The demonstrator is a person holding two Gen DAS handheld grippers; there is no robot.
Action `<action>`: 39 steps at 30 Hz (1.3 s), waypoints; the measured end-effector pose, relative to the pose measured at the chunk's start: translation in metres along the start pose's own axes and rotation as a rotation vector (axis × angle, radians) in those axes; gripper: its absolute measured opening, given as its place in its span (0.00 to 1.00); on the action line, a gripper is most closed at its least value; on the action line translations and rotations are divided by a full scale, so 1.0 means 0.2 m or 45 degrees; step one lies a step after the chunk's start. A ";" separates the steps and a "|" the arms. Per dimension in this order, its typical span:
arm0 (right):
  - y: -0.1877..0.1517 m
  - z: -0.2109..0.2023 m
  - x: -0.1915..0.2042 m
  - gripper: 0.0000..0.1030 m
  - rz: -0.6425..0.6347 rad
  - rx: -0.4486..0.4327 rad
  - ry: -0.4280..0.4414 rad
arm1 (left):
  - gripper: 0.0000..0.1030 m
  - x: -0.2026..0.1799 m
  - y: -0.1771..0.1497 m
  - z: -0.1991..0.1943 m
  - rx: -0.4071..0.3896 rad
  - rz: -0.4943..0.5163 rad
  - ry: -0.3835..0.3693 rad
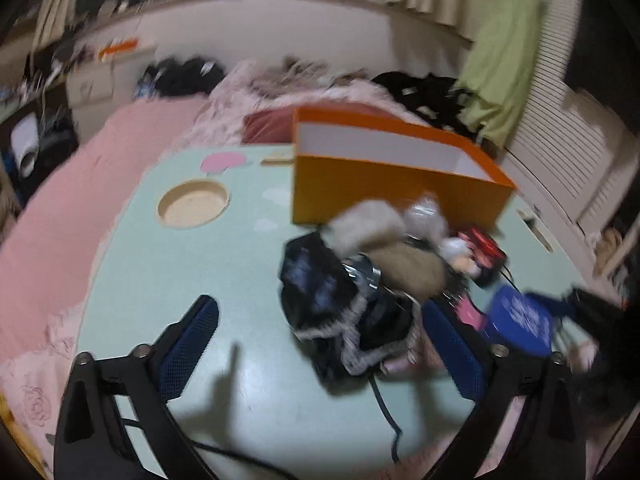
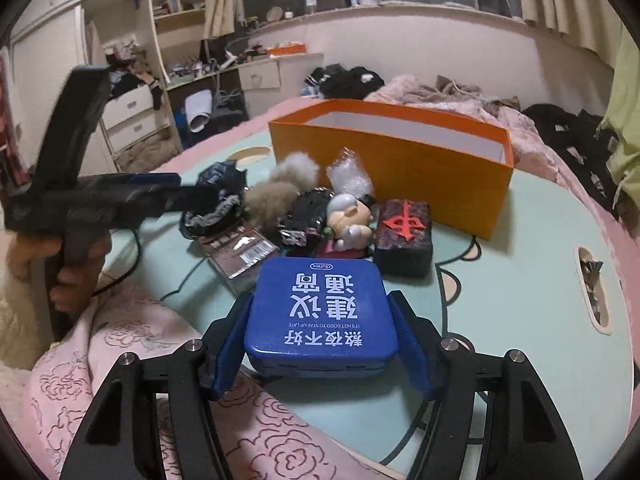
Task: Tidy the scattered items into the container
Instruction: 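Grasp the blue tin with the right gripper while the left grasps the black lace cloth, then lower the blue tin into the box with the right while the left drops the lace cloth in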
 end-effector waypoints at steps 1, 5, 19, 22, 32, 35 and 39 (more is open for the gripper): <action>-0.01 0.01 0.00 0.64 0.007 0.024 -0.008 | 0.83 0.03 0.01 0.04 0.034 -0.031 0.000; -0.01 0.02 -0.01 0.83 0.011 0.053 -0.071 | 0.47 0.08 -0.04 0.09 0.093 -0.080 -0.038; 0.00 0.06 -0.01 0.64 0.005 0.078 -0.182 | 0.33 0.06 -0.12 -0.07 -0.043 -0.063 -0.110; -0.01 0.04 -0.02 0.63 0.016 0.065 -0.161 | 0.33 0.03 -0.11 -0.11 -0.063 -0.056 -0.138; 0.44 -0.12 -0.17 0.63 0.050 -0.171 -0.129 | 0.33 -0.12 0.26 -0.15 -0.190 0.033 -0.209; 0.60 0.04 -0.26 0.64 0.110 -0.145 -0.171 | 0.33 -0.20 0.46 -0.03 -0.195 0.040 -0.226; 0.62 0.29 -0.37 0.69 0.147 -0.015 -0.241 | 0.54 -0.23 0.57 0.28 -0.063 -0.001 -0.158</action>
Point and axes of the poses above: each gripper's, at about its wrist camera, not at the fingertips, and z roughly the way its jaws point, x to its left, y to its top, the point moved 4 cm from there along z, roughly the way its jaws point, and after that the axes turned 3 degrees about -x, right-handed, at the moved point
